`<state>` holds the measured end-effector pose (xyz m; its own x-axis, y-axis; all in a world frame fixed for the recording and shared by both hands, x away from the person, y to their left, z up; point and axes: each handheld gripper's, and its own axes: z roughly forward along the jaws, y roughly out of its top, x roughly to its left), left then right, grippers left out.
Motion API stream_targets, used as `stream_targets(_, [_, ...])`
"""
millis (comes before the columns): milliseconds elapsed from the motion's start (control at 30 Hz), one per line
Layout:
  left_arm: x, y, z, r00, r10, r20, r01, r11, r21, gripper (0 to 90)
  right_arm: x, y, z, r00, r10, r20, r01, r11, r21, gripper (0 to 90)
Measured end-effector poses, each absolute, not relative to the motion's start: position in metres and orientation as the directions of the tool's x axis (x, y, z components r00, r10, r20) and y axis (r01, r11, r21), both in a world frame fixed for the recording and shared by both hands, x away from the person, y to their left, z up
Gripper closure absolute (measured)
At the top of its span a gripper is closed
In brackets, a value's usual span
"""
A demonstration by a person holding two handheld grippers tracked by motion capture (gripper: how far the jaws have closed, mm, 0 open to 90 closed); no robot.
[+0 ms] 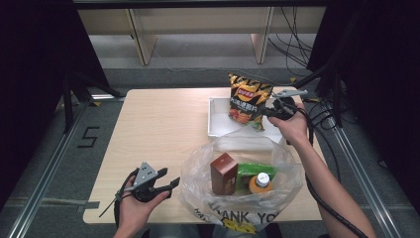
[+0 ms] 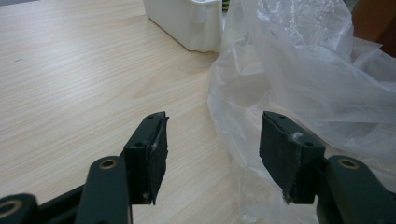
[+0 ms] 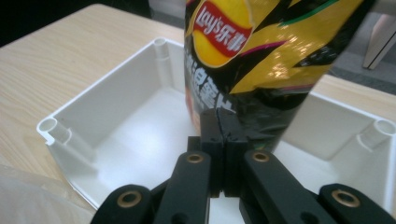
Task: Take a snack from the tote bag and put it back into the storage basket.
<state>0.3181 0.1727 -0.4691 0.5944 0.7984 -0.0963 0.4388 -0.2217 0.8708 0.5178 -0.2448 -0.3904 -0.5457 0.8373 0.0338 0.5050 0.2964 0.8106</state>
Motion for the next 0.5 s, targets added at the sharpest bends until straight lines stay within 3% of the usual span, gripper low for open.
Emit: stream_targets(500, [0.318, 0.173, -0.469, 0.597, 0.797, -0.093, 0.435, -0.225, 0.872, 41.6, 0.542, -0.232, -0.414, -0.592, 0.805, 0.046, 0.561, 0.37, 0.741, 90.0])
